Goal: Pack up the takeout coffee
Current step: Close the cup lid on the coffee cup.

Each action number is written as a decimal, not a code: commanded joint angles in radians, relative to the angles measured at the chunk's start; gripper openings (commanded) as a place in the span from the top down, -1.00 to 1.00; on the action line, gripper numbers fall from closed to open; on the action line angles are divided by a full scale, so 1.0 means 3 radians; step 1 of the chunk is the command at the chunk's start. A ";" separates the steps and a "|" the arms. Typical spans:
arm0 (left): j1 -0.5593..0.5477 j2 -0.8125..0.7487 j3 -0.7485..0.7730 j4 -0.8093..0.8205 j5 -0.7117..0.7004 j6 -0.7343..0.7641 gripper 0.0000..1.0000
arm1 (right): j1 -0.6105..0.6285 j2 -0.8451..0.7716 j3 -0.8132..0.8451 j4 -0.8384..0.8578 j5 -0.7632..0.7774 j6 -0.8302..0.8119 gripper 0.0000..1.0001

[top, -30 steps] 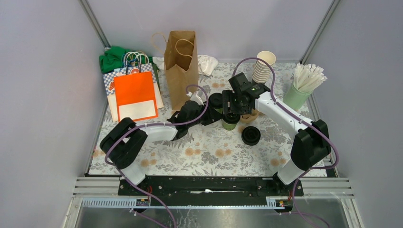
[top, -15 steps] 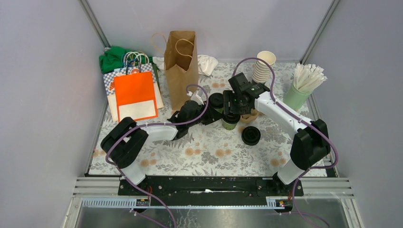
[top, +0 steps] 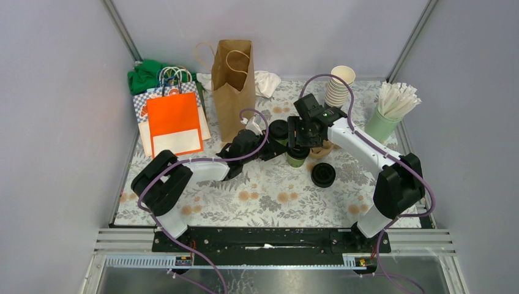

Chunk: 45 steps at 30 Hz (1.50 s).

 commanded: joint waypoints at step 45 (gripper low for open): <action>-0.0072 0.0303 -0.0242 -0.0016 0.0041 0.0003 0.78 | 0.0059 0.0493 0.0204 -0.0443 0.0001 -0.0200 -0.38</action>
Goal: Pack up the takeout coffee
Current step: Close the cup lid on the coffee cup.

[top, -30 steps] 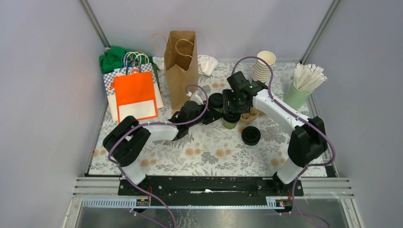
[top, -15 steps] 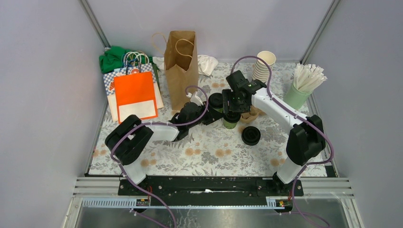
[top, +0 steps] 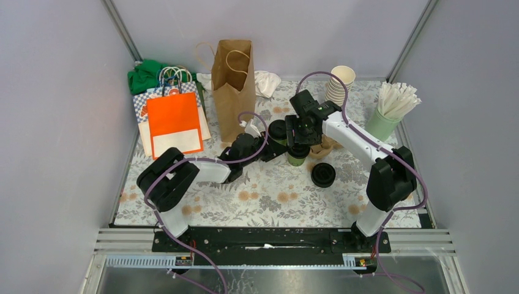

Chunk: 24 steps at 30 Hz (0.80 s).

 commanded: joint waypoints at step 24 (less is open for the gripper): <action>-0.0071 -0.0516 0.0486 -0.1633 -0.0206 0.0729 0.33 | 0.0045 -0.0199 -0.0011 -0.0083 -0.0090 0.0013 -0.77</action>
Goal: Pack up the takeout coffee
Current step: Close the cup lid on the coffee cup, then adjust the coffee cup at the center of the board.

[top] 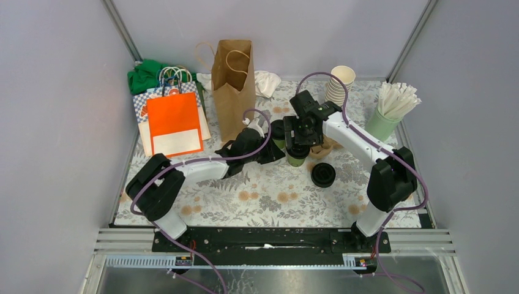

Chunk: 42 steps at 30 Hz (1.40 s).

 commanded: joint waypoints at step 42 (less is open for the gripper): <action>-0.0239 -0.0481 0.0001 0.0021 -0.0236 0.0183 -0.32 | -0.1113 0.0211 -0.0457 0.1095 -0.1661 0.0365 0.86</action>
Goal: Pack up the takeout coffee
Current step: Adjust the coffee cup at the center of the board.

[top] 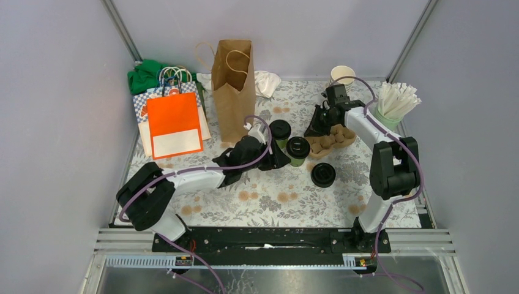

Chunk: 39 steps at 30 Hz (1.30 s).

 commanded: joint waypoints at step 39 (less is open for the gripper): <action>0.0020 -0.0320 0.1126 -0.1541 -0.0522 0.1038 -0.62 | 0.0365 -0.0750 -0.1375 0.0740 -0.0381 0.0514 0.94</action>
